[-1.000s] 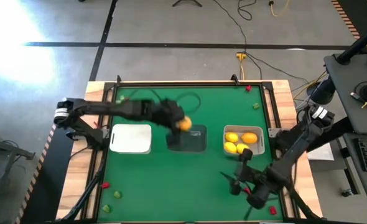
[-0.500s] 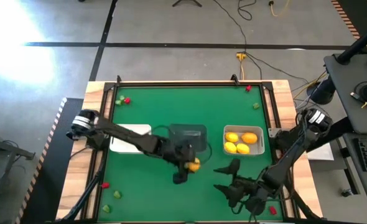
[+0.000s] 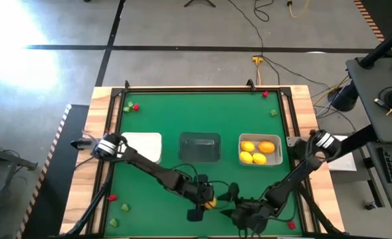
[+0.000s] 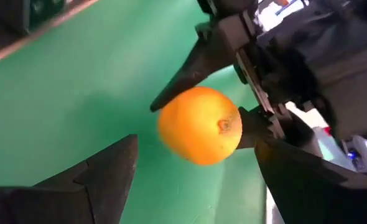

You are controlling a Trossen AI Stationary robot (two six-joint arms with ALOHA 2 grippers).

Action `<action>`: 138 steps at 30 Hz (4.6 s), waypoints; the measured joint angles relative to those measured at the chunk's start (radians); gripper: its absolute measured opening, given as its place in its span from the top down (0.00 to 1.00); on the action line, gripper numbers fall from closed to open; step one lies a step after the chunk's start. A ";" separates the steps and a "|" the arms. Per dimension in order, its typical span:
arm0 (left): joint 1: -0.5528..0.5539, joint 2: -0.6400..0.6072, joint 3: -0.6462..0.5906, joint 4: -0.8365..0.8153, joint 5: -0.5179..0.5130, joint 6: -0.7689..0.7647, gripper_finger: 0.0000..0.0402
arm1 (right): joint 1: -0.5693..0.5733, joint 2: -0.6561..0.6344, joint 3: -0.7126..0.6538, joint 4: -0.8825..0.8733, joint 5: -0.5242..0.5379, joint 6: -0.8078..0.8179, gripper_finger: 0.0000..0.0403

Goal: Sort produce into baskets
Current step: Put the yellow lemon into the gray bin, then put the red chili pepper into the black bin

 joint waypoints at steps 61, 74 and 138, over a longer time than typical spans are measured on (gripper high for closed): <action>-0.270 -0.446 -0.210 -0.391 -1.315 -0.142 0.28 | -0.073 -0.546 0.020 -1.304 0.245 1.179 0.41; -0.298 -0.597 -0.375 -0.540 -1.463 -0.441 0.32 | -0.218 -0.643 -0.073 -1.319 0.052 1.217 0.42; 0.064 -0.363 -0.280 0.502 -0.471 0.727 0.46 | 0.052 0.004 0.224 -1.177 -0.862 1.693 0.43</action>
